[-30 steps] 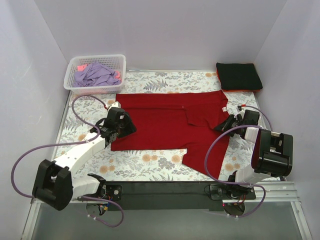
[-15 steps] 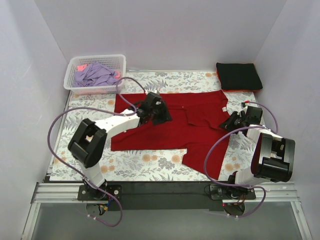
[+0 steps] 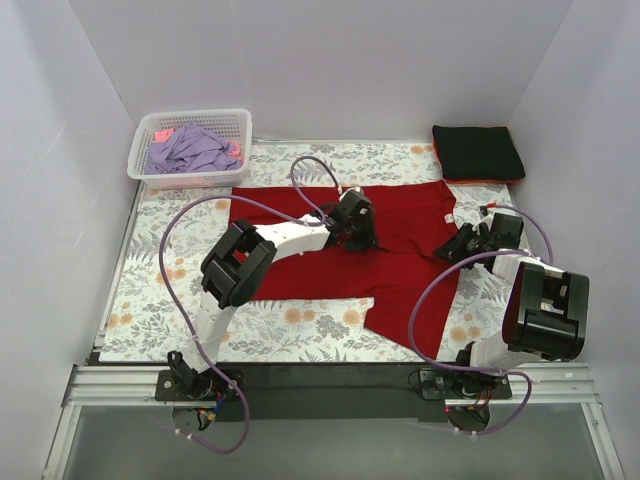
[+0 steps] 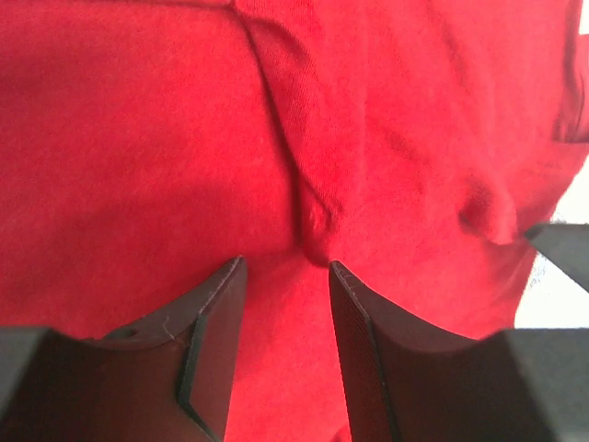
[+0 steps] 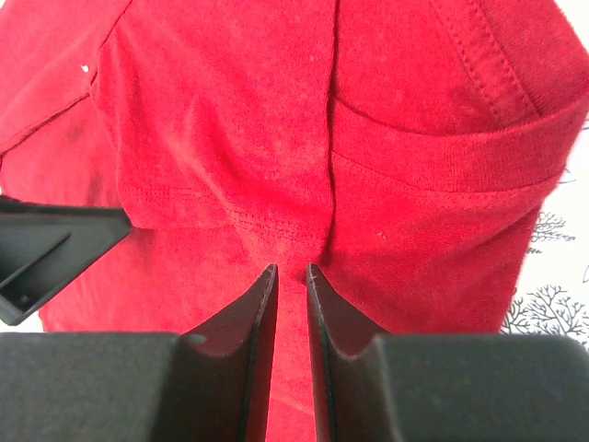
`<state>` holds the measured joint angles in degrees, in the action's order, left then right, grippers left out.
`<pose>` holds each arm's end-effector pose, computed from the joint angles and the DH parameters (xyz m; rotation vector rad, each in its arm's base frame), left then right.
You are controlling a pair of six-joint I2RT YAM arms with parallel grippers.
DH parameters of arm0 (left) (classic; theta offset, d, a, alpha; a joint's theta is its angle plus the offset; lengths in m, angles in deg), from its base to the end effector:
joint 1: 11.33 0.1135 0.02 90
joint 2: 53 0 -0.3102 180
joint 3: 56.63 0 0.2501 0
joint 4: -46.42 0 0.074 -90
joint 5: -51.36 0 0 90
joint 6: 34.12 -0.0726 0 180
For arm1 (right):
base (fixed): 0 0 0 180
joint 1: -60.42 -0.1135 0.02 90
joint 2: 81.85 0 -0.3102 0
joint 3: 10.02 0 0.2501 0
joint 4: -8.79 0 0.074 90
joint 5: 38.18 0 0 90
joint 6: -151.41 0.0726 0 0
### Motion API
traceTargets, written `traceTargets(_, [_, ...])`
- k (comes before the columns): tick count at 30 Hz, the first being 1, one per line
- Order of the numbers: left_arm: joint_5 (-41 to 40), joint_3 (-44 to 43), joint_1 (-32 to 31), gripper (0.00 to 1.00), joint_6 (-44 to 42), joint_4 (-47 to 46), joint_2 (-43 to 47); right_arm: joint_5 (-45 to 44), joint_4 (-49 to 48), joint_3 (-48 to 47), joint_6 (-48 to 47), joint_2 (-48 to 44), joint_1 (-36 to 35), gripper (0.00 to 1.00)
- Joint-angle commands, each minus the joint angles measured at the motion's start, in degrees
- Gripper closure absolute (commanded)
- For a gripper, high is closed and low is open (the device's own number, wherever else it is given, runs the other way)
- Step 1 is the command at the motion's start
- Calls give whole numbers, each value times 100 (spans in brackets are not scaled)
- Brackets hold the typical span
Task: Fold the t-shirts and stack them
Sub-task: Fold the tshirt
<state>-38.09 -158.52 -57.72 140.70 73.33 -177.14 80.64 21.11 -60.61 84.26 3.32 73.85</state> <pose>0.3592 -0.3780 0.1646 -0.8865 2.5583 -0.9234 0.2939 -0.0342 0.1802 0.5050 2.3072 0.6779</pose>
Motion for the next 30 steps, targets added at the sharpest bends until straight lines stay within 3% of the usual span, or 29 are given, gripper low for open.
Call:
traceTargets(1, [-284, -401, -89, 60, -88, -12, -22, 212, -257, 59, 70, 79, 19, 75])
traceTargets(12, [-363, -753, -204, 66, -106, -12, -427, 300, -397, 102, 88, 272, 19, 74])
traceTargets(16, [-337, -762, -230, 72, -106, -20, -462, 291, -433, 111, 88, 308, 19, 74])
traceTargets(18, [-320, -753, -239, 82, -132, -12, -454, 309, -433, 111, 79, 343, 19, 74])
traceTargets(24, [-494, -700, -239, 99, -220, 146, -147, 282, -441, 138, 62, 369, 19, 74])
traceTargets(30, [-539, -753, -239, 99, -246, 383, 100, 247, -433, 138, 53, 317, 19, 74])
